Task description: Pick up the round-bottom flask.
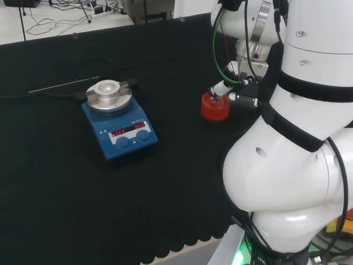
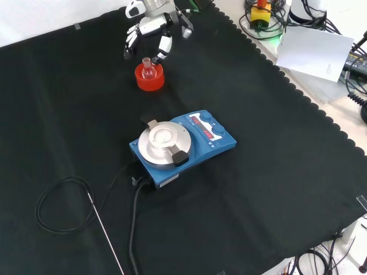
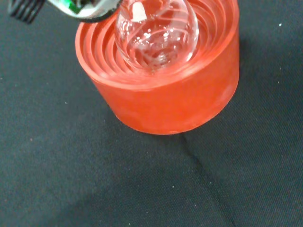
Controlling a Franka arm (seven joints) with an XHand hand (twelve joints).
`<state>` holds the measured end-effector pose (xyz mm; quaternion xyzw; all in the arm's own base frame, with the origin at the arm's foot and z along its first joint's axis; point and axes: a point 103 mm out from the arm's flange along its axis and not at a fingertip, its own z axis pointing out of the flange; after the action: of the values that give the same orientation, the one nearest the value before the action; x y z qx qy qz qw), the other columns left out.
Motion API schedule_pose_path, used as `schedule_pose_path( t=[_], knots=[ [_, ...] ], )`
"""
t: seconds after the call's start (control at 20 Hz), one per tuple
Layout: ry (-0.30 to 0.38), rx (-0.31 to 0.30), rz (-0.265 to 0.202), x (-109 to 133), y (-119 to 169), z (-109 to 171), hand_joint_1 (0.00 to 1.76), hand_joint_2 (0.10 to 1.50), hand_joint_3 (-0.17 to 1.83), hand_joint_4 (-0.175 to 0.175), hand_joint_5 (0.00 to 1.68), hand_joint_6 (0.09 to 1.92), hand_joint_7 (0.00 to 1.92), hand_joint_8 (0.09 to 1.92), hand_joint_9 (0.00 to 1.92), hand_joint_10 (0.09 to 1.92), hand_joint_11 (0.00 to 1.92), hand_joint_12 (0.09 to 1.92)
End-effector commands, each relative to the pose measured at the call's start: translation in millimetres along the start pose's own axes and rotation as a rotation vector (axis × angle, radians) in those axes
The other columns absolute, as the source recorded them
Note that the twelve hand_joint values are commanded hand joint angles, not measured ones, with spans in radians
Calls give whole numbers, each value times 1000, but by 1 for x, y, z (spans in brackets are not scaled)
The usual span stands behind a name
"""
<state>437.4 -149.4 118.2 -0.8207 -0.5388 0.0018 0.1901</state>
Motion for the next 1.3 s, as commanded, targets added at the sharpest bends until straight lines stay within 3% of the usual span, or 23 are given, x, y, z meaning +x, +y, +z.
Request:
schedule_pose_path(
  t=[0.05,0.55,1.0,1.3],
  knots=[
    [1,-3,-4,-1,2,6,811,658,578,-36,564,87,317,676,490,667,167,1395],
    [-2,-19,-10,3,2,12,878,639,585,-45,726,144,334,681,522,670,199,1390],
    [-7,-44,-10,4,3,12,929,638,628,-66,742,558,360,669,553,627,249,1368],
    [-21,-65,-9,4,3,9,929,644,639,-68,736,619,369,674,553,627,262,1368]
  ],
)
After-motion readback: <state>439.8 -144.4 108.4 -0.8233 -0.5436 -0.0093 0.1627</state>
